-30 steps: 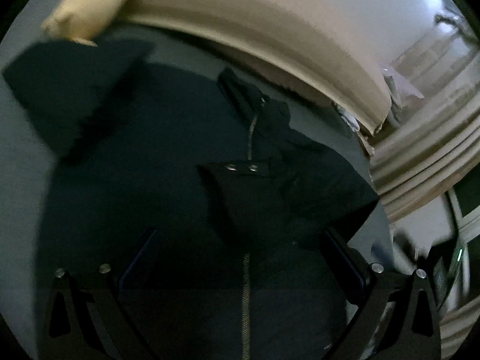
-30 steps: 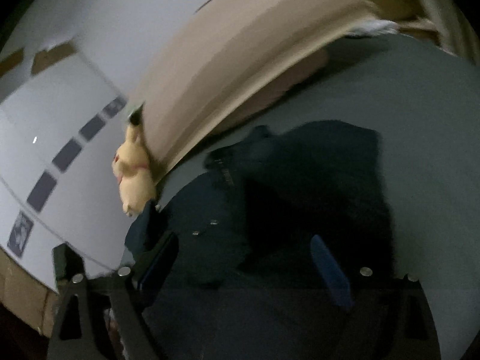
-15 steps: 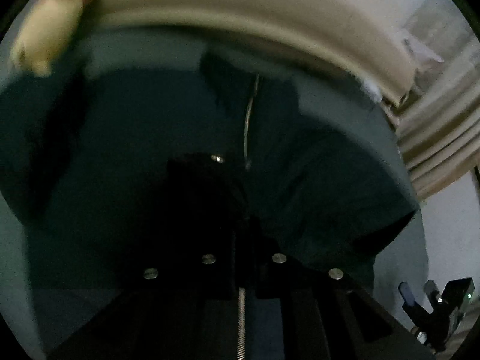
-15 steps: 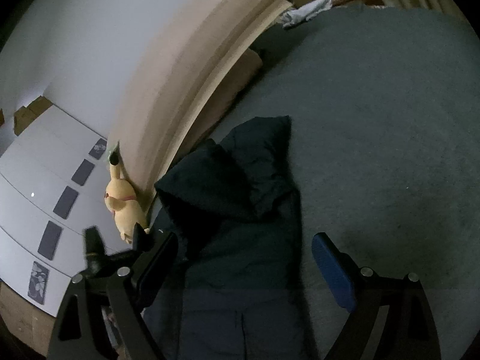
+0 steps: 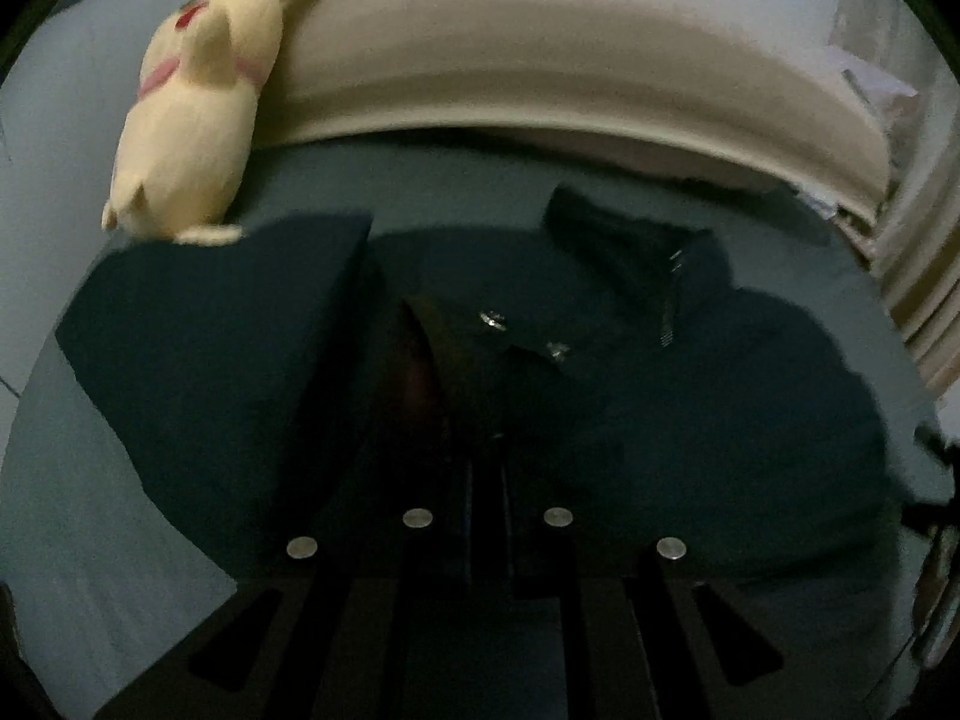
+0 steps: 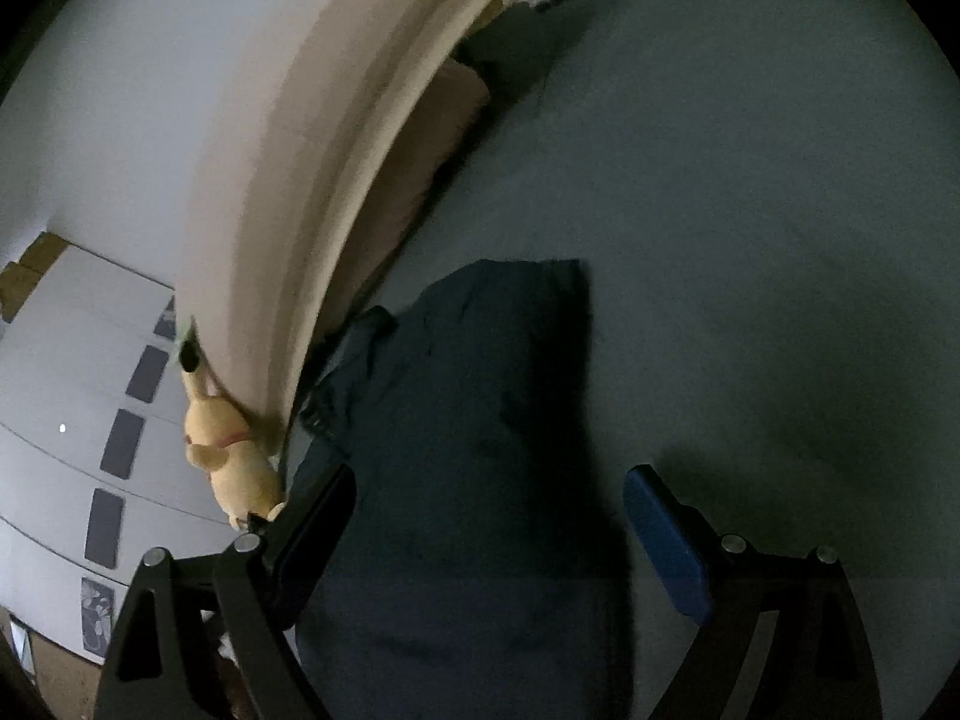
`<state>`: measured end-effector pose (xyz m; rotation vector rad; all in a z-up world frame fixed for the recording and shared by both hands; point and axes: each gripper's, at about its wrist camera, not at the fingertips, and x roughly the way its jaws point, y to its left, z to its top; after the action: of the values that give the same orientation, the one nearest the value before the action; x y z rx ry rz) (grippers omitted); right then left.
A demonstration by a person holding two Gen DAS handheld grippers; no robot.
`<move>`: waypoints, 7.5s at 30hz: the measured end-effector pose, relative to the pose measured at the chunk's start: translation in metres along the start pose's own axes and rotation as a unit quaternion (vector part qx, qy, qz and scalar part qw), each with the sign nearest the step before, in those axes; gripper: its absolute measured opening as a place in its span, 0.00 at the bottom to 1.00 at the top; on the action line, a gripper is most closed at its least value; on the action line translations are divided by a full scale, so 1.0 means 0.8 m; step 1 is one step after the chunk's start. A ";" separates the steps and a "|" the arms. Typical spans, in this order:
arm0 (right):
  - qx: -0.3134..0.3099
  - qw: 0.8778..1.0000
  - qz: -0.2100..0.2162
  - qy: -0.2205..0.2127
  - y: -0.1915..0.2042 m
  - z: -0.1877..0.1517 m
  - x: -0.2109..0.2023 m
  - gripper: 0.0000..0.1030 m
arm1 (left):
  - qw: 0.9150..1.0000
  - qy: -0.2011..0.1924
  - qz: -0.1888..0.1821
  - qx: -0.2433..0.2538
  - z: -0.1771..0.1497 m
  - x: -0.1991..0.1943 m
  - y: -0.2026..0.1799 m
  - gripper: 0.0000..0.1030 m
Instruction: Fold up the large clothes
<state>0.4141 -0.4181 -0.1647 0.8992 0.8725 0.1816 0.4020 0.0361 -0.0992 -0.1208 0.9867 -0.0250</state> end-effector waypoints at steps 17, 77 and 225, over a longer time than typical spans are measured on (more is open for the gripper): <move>-0.168 0.975 -0.148 0.008 0.071 0.016 0.058 0.15 | 0.999 0.035 0.004 -0.006 -0.029 0.051 0.031 0.08; -0.257 0.958 -0.129 -0.012 0.117 -0.070 0.001 0.72 | 1.000 0.012 0.003 0.011 -0.050 0.028 0.016 0.36; -0.284 0.950 -0.044 -0.124 0.314 -0.045 -0.050 0.10 | 0.976 -0.100 -0.134 -0.140 -0.070 -0.118 0.158 0.83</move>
<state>0.4138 -0.2563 0.0353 0.3328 0.5744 0.2210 0.2993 0.1639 -0.0659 -0.5055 0.7624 -0.1192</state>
